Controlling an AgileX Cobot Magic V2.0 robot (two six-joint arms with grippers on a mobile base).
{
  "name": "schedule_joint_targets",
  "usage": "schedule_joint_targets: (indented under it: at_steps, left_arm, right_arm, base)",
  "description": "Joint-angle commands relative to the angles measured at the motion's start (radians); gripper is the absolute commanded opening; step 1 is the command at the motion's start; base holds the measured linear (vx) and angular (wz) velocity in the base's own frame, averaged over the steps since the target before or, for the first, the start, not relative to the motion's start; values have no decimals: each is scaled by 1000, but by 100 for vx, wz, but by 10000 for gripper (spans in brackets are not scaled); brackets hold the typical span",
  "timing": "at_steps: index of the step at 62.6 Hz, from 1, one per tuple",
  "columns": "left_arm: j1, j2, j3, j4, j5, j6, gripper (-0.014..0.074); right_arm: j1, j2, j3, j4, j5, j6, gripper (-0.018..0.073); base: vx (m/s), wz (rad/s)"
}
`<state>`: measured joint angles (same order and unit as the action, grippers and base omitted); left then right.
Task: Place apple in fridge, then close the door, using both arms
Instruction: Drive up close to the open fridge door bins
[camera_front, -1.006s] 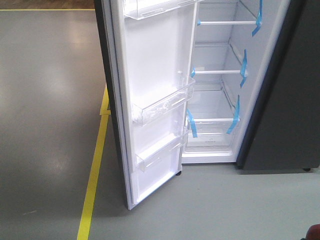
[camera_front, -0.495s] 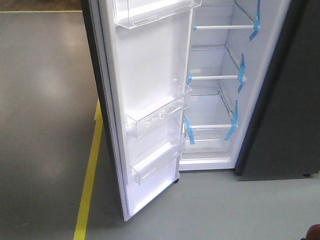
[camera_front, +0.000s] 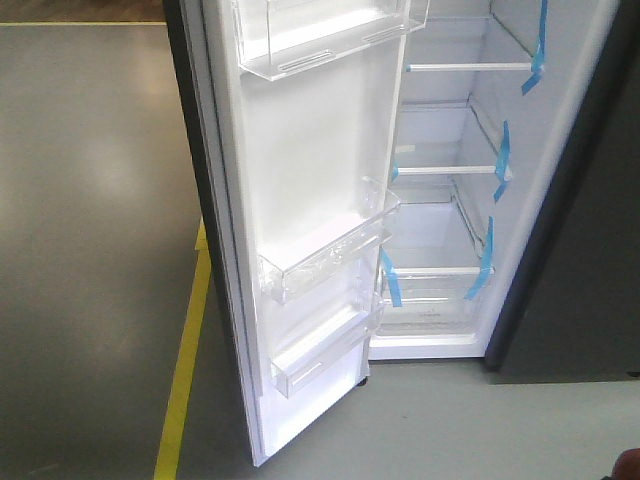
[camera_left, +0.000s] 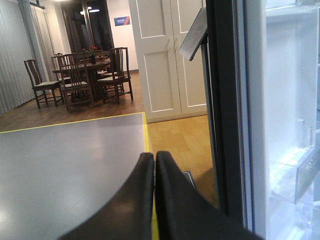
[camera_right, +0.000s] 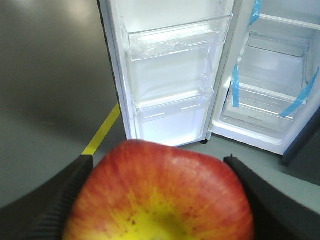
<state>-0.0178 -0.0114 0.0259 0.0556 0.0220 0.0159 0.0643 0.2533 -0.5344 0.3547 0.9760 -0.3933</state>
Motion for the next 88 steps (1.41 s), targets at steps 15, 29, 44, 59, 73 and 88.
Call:
schedule_joint_targets:
  at_steps: [15,29,44,59,73,88]
  left_arm:
    - [-2,-15,22,-5,-75,-4,-6]
    - [-2,-15,22,-5,-75,-4,-6]
    - [-2,-15,22,-5,-75,-4,-6]
    - [-2,-15,22,-5,-75,-4,-6]
    - [-2,-15,22,-5,-75,-4,-6]
    - [-2,-15,22,-5,-75,-4,-6]
  right_arm:
    - [-3,13,-27,25,-69,-4,356]
    - [-3,13,-27,25,-69,-4,356]
    - [-3,13,-27,25,-69,-4,356]
    - [-3,13,-27,25,-69,-4,356]
    - [-3,13,-27,25,-69,-4,356]
    - [-3,13,-27,25,-69,-4,356]
  base:
    - [12,4]
    - [11,3]
    - [10,2]
    - [9,2]
    - [8,1]
    - [7,-1]
